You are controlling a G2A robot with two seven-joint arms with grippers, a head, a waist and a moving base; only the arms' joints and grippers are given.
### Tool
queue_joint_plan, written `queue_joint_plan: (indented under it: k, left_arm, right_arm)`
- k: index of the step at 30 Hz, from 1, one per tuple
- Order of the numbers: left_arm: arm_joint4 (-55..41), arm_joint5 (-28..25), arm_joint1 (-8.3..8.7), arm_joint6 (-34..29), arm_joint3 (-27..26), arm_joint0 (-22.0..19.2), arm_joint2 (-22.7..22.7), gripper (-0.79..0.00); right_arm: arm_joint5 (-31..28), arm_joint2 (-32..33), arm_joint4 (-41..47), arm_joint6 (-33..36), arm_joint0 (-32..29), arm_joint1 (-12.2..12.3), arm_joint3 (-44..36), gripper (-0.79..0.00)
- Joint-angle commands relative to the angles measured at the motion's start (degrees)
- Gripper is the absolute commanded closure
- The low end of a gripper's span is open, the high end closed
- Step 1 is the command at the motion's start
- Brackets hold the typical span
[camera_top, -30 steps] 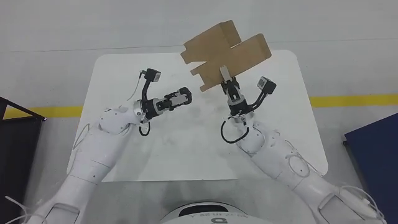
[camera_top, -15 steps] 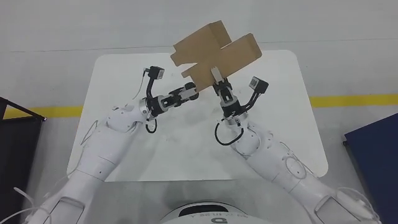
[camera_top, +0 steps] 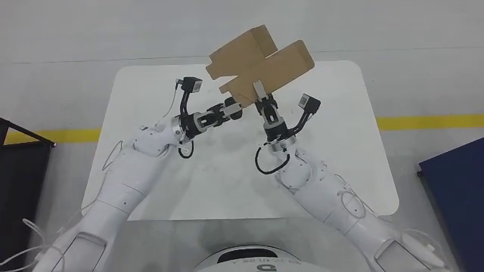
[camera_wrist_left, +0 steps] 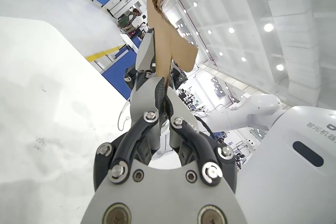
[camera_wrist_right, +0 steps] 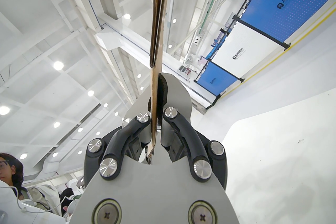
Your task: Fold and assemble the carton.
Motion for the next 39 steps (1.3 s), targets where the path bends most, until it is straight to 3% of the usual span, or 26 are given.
queue_joint_plan:
  k: [1, 10, 12, 14, 17, 32, 39]
  left_arm:
    - [-0.22, 0.12, -0.05, 0.08, 0.26, -0.10, 0.06, 0.000]
    - [0.16, 2.61, -0.35, 1.54, 1.81, -0.50, 0.32, -0.022]
    - [0.08, 2.86, -0.39, 1.63, 1.83, -0.52, 0.26, -0.219]
    - [-0.10, 2.95, -0.39, 1.47, 1.77, -0.55, 0.12, -0.323]
    - [-0.35, 2.83, -0.36, 1.07, 1.60, -0.59, -0.18, -0.326]
    - [-0.93, 3.53, -0.57, -0.06, 2.02, -1.47, -0.40, -0.163]
    - [-1.64, 3.46, -0.81, -0.77, 3.32, -2.26, -0.20, -0.151]
  right_arm:
    - [-0.01, 0.33, -0.24, 0.15, -0.14, -0.26, 0.14, 0.000]
    - [-0.69, 2.31, -0.22, 1.77, -0.57, -1.44, 1.05, 0.000]
    - [-0.91, 2.65, -0.18, 2.30, -0.54, -1.71, 1.31, 0.000]
    - [-0.97, 2.97, 0.03, 2.81, -0.46, -2.00, 1.64, 0.000]
    - [-1.08, 3.36, 0.06, 3.55, -0.29, -2.43, 2.11, 0.000]
    - [-1.92, 4.70, -0.26, 6.32, -0.47, -4.49, 2.42, 0.000]
    - [-2.20, 5.23, -0.25, 8.12, -0.94, -5.26, 2.10, 0.000]
